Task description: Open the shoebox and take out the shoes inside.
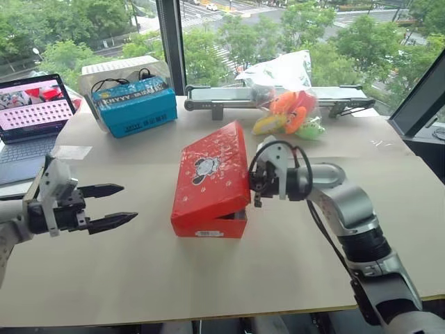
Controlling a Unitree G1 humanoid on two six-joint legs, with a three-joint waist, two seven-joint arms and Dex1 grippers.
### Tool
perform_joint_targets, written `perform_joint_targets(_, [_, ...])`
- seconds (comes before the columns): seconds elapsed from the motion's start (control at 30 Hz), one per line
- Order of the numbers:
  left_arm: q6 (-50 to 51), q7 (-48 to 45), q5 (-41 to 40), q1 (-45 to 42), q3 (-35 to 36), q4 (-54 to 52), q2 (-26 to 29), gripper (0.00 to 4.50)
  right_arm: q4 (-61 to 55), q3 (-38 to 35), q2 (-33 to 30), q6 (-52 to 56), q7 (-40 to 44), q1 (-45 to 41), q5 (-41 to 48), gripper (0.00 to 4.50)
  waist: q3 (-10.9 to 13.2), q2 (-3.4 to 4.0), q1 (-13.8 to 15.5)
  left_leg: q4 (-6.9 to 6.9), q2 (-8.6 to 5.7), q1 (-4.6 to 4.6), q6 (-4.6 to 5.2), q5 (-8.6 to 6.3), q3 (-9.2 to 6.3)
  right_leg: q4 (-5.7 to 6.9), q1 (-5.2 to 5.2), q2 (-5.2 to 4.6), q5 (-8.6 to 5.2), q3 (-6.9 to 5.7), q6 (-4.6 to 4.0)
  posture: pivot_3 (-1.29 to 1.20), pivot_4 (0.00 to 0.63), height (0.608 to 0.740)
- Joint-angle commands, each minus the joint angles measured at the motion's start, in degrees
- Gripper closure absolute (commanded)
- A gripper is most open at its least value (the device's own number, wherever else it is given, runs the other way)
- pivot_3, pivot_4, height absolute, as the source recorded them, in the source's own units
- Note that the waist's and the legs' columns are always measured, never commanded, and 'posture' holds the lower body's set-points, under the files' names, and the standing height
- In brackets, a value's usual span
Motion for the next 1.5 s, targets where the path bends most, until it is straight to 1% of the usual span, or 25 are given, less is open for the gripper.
perform_joint_targets(0.03, [1.4,-0.3,-2.2,1.2,4.6,-3.3,1.6,0.0,1.5,1.9,3.6,-1.2,-0.3,-3.6,-0.3,4.48,0.0,0.0,-0.2,0.0,0.0,0.02,0.0,0.0,0.01,0.02,-0.01,0.0,0.0,0.02,0.0,0.0,0.15,0.74])
perform_joint_targets(0.13, [3.3,-0.1,-3.6,2.9,7.2,-5.3,1.9,0.0,6.4,4.7,7.3,-3.9,-0.8,-5.5,-2.9,4.48,0.0,0.01,-0.3,0.0,0.02,0.1,-0.01,0.01,0.02,0.12,0.0,0.02,-0.02,0.04,-0.05,0.0,0.15,0.74])
perform_joint_targets(0.23, [5.3,-0.5,-4.5,5.5,10.7,-6.9,2.3,0.0,12.9,6.6,11.3,-7.1,-1.3,-8.2,-5.4,4.48,0.0,0.01,-0.5,0.0,0.01,0.17,-0.06,0.03,0.03,0.39,-0.04,0.02,-0.1,0.06,-0.17,0.0,0.15,0.74])
perform_joint_targets(0.3, [6.3,-0.1,-4.9,6.4,12.1,-7.7,2.4,0.0,16.5,7.0,12.9,-9.4,-0.8,-9.8,-6.7,4.48,0.0,0.03,-0.6,0.0,0.02,0.24,-0.1,0.06,0.02,0.54,-0.05,0.04,-0.16,0.07,-0.26,0.0,0.15,0.74])
perform_joint_targets(0.4, [7.3,0.4,-5.4,7.7,13.8,-9.2,2.3,0.0,20.7,5.5,14.2,-11.8,-0.3,-13.1,-7.2,4.48,0.0,0.04,-0.7,-0.01,0.1,0.3,-0.26,0.15,-0.03,0.65,-0.06,0.15,-0.17,0.06,-0.32,0.0,0.15,0.74])
perform_joint_targets(0.5, [8.5,1.5,-6.1,8.2,15.0,-10.9,1.9,0.0,22.7,3.2,13.6,-12.9,0.6,-15.8,-6.3,4.48,0.0,0.06,-0.8,-0.03,0.13,0.34,-0.47,0.28,-0.05,0.71,-0.07,0.17,-0.17,0.06,-0.39,0.0,0.15,0.74])
perform_joint_targets(0.67, [9.4,2.8,-6.9,8.3,15.2,-12.1,1.3,0.0,23.2,0.1,11.3,-12.8,1.7,-19.1,-5.7,4.48,0.0,0.06,-0.7,-0.06,0.14,0.34,-0.59,0.33,-0.06,0.7,-0.06,0.17,-0.23,0.05,-0.5,0.0,0.15,0.74])
perform_joint_targets(0.73, [9.3,3.5,-7.0,8.3,14.8,-12.4,1.0,0.0,22.3,-1.0,11.4,-11.8,1.8,-20.8,-4.7,4.48,0.0,0.07,-0.8,-0.1,0.14,0.34,-0.6,0.33,-0.05,0.68,-0.07,0.17,-0.22,0.05,-0.49,0.0,0.15,0.74])
perform_joint_targets(0.83, [9.2,4.5,-7.4,8.0,14.4,-12.7,0.6,0.0,22.8,-1.1,13.9,-11.9,1.0,-24.1,-4.8,4.48,0.0,0.07,-1.4,-0.19,0.16,0.33,-0.6,0.33,-0.05,0.7,-0.13,0.2,-0.18,0.06,-0.44,0.0,0.15,0.74])
perform_joint_targets(0.9, [9.2,5.0,-7.6,7.5,14.3,-12.7,0.5,0.0,25.5,-0.9,17.3,-12.9,0.4,-26.6,-4.7,4.48,0.0,0.07,-1.9,-0.25,0.23,0.35,-0.6,0.33,-0.05,0.7,-0.14,0.28,-0.19,0.07,-0.47,0.0,0.15,0.74])
perform_joint_targets(0.93, [9.4,5.3,-7.9,7.6,14.4,-13.0,0.4,0.0,30.3,0.1,20.8,-15.3,-1.0,-28.7,-6.2,4.48,0.0,0.07,-2.1,-0.3,0.25,0.37,-0.6,0.33,-0.05,0.71,-0.15,0.3,-0.2,0.07,-0.5,0.0,0.15,0.74])
perform_joint_targets(1.03, [9.8,5.8,-8.4,7.8,14.9,-13.7,0.2,0.0,43.2,0.6,27.7,-21.1,-3.8,-33.7,-9.2,4.48,0.0,0.07,-2.7,-0.55,0.32,0.61,-0.63,0.36,-0.02,0.76,-0.13,0.41,-0.23,0.12,-0.66,0.0,0.15,0.74])
perform_joint_targets(1.1, [10.1,6.1,-8.9,7.9,15.2,-14.1,0.2,0.0,50.5,-0.5,30.3,-24.4,-4.7,-36.3,-10.0,4.48,0.0,0.07,-2.9,-0.61,0.44,0.64,-0.65,0.36,-0.03,0.76,-0.14,0.51,-0.26,0.09,-0.76,0.0,0.15,0.74])
perform_joint_targets(1.23, [11.4,6.2,-10.0,9.3,18.1,-15.0,0.7,0.0,64.5,-2.0,34.4,-31.1,-7.1,-41.1,-11.5,4.48,0.1,0.07,-1.9,-0.63,0.55,0.52,-0.73,0.34,-0.11,0.65,-0.14,0.49,-0.3,-0.16,-0.96,0.0,0.15,0.74])
perform_joint_targets(1.33, [13.8,5.9,-10.8,12.0,23.2,-16.1,1.0,0.0,70.4,-3.4,36.1,-34.0,-7.7,-43.0,-11.9,4.48,0.1,0.06,-1.9,-0.63,0.54,0.45,-0.88,0.28,-0.08,0.51,-0.16,0.45,-0.25,-0.15,-1.02,0.0,0.15,0.74])
perform_joint_targets(1.5, [16.6,5.7,-11.6,17.0,30.4,-18.8,-0.1,0.0,74.1,-4.8,37.4,-36.2,-7.3,-43.9,-12.7,4.48,0.1,0.01,-2.0,-0.73,0.59,0.39,-1.09,0.15,-0.09,0.46,-0.21,0.49,-0.26,-0.16,-1.12,0.0,0.15,0.74])
